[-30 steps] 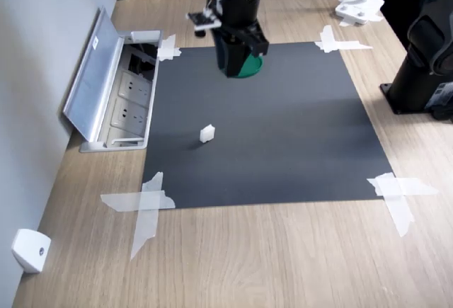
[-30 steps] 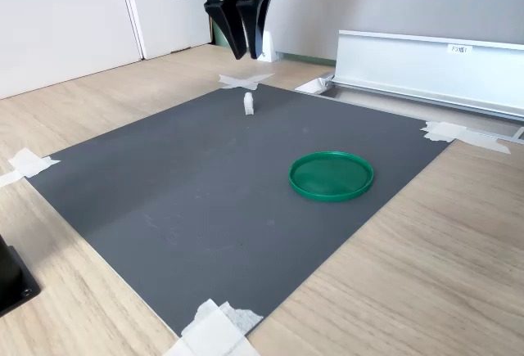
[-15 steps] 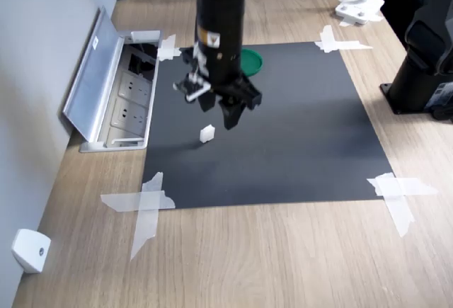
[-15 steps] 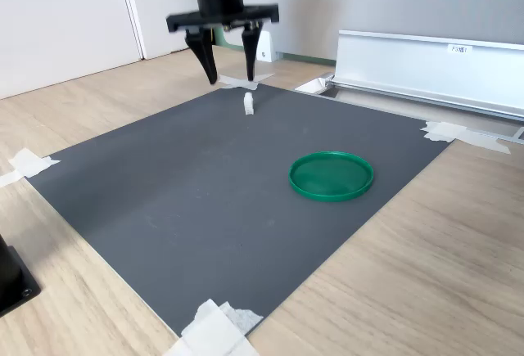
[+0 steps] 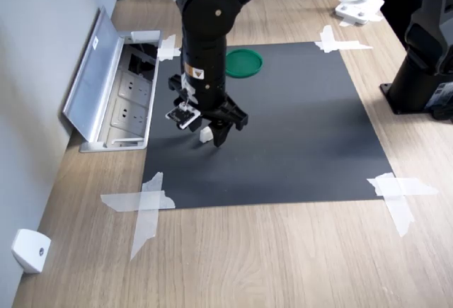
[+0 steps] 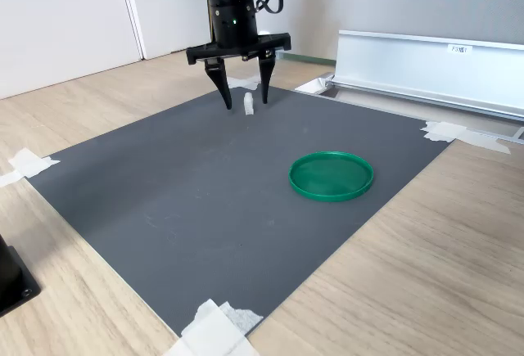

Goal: Grasp a white terminal and put it on the green lid.

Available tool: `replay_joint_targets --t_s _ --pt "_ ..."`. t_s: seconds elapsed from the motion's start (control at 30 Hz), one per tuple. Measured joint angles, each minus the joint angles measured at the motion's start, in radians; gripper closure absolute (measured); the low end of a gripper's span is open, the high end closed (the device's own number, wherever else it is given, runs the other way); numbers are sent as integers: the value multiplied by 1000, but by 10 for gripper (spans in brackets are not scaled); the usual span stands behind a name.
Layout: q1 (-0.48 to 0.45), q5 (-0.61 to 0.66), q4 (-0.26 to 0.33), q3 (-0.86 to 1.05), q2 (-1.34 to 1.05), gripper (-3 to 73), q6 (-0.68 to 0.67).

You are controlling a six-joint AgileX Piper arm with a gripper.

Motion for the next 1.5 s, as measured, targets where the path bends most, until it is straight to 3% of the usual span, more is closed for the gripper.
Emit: replay_joint_targets --t_s 0.17,0.27,0.6,0.67,0.9,1.17,1.5 --pt "0 1 6 0 9 137 -2" --pt "0 1 11 0 9 193 -2" --pt "-12 25 15 0 9 555 80" --pt "-32 42 15 0 4 600 106" --pt "-146 115 11 0 -100 601 117" --pt "-341 192 10 59 -247 601 73" --pt "-552 75 -23 269 -355 601 -3"
